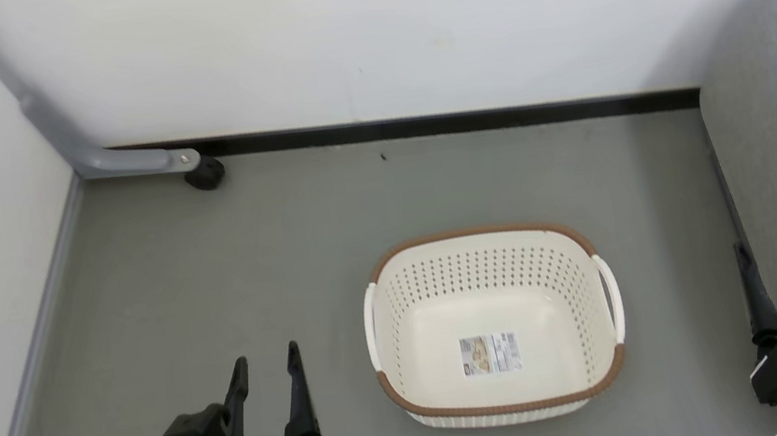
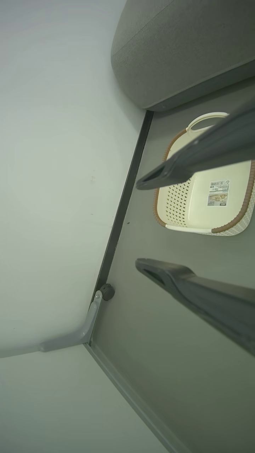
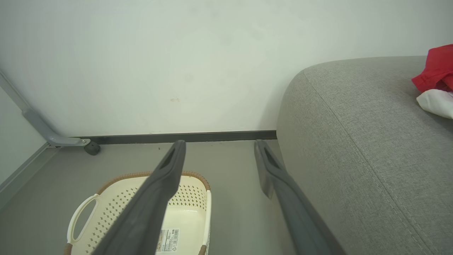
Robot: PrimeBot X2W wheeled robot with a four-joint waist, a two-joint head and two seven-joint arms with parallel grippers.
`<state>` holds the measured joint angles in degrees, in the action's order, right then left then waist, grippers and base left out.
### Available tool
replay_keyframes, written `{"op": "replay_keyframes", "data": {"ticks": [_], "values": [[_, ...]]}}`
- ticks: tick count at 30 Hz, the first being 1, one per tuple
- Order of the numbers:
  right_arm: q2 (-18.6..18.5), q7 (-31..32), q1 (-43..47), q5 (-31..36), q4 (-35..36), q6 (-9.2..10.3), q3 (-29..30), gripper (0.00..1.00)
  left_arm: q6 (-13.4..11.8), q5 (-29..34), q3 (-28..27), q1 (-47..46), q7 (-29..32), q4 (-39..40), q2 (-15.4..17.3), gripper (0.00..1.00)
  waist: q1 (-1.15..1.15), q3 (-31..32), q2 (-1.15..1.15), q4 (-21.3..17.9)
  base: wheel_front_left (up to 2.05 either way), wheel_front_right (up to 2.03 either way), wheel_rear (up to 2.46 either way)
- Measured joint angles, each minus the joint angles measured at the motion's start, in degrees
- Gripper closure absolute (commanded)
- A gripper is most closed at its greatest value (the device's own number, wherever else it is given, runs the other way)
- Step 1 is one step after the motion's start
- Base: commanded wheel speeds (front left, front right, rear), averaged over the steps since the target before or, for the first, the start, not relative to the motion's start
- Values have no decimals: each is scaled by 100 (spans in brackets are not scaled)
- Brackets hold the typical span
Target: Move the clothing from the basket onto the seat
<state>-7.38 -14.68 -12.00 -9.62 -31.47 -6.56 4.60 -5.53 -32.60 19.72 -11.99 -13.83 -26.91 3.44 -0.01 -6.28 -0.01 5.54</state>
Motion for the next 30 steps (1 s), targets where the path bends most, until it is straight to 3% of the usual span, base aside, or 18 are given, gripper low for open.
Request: {"op": "replay_keyframes", "data": {"ticks": [12,30], "values": [[131,0,347,59,151,-9,-110,0,-52,165,-158,277,-19,-73,172,0,0,606,0,244,0,0,0],[180,0,466,59,300,-33,-134,0,-103,600,-463,349,-46,94,169,0,2,695,1,216,0,0,0]]}}
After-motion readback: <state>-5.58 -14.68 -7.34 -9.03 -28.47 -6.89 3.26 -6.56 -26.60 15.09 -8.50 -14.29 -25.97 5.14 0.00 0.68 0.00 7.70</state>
